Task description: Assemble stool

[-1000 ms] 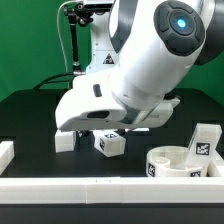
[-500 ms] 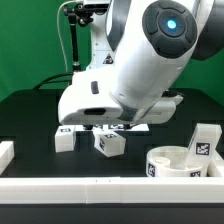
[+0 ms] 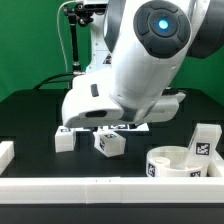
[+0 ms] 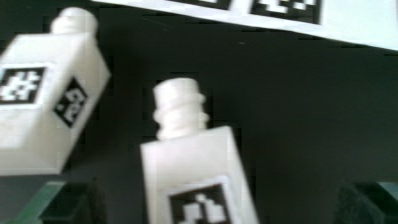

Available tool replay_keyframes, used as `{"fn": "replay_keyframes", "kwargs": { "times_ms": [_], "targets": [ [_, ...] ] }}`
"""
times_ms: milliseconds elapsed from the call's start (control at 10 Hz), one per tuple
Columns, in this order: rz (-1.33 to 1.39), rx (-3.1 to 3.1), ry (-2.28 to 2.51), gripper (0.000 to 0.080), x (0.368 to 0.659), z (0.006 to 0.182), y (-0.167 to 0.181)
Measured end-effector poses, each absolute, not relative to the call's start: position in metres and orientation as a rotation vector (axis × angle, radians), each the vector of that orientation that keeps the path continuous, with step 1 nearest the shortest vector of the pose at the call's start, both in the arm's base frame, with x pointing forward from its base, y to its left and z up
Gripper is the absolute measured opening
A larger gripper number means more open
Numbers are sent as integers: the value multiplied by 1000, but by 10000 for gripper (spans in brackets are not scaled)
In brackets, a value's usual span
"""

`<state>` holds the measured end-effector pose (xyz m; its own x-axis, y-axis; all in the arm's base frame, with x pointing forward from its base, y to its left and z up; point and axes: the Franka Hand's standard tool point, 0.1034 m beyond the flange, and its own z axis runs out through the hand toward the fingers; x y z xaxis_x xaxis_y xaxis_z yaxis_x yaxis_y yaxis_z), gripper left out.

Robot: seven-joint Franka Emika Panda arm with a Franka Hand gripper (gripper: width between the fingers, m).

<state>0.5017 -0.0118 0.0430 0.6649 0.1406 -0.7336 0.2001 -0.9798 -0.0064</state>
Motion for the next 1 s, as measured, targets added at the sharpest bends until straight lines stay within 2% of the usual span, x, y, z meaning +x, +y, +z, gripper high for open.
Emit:
{"fn": "replay_keyframes", "kwargs": {
  "times_ms": [1000],
  "targets": [
    [-1162,2792,320,649,510,25,-17]
  ]
}}
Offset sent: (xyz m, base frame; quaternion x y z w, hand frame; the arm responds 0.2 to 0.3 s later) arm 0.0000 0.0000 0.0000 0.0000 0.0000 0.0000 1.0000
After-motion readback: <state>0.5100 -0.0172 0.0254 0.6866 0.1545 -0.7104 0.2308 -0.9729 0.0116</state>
